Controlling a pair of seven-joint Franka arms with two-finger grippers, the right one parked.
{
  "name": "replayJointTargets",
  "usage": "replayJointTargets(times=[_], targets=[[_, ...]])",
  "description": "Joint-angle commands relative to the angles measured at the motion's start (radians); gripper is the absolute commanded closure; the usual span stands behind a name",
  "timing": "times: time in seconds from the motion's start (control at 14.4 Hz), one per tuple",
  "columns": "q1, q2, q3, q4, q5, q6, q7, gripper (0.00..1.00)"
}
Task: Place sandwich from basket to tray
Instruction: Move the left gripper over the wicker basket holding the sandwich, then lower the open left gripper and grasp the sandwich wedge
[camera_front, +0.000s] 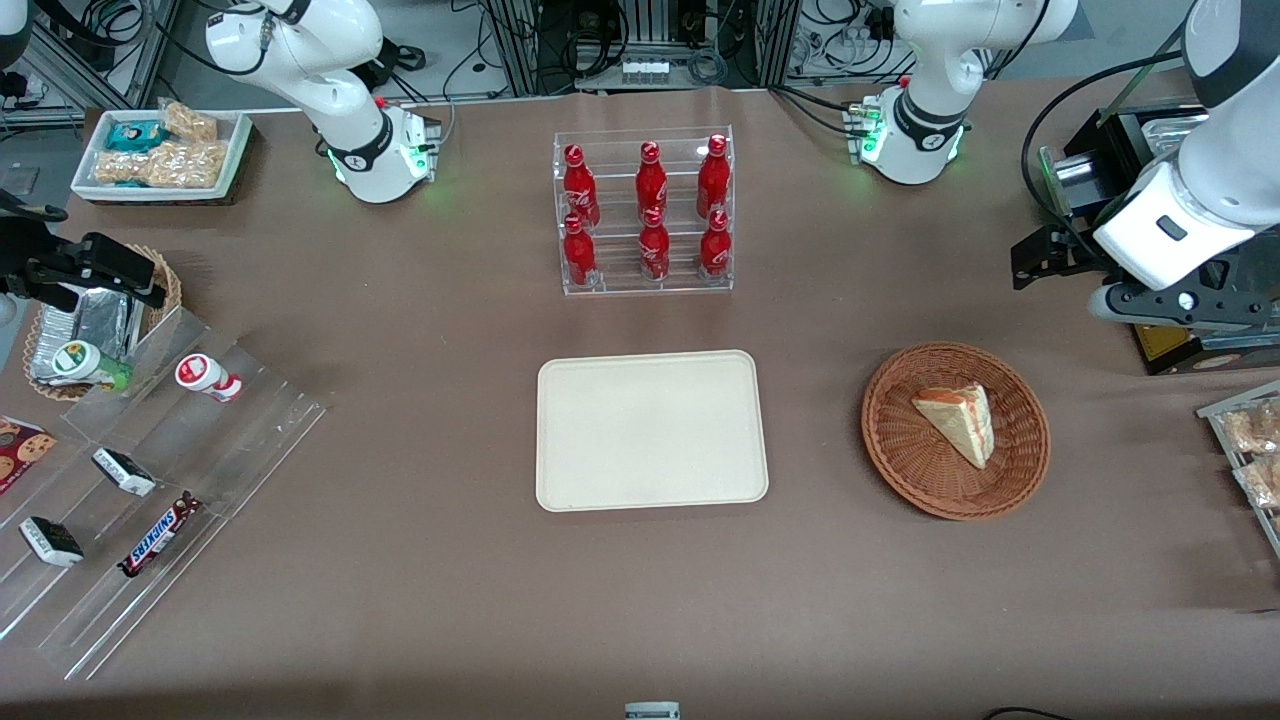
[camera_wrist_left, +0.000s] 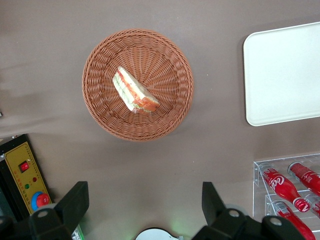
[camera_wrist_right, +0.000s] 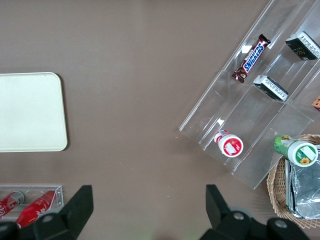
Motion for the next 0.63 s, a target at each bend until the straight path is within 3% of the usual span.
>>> replayJointTargets(times=[0.0, 0.21, 0.56], targets=[[0.003, 0.032, 0.005, 0.007, 0.001, -0.016, -0.013, 0.0], [0.031, 0.07, 0.013, -0.054, 0.004, 0.025, -0.016, 0.0], [0.051, 0.073, 0.013, -0.348, 0.004, 0.37, -0.155, 0.0]])
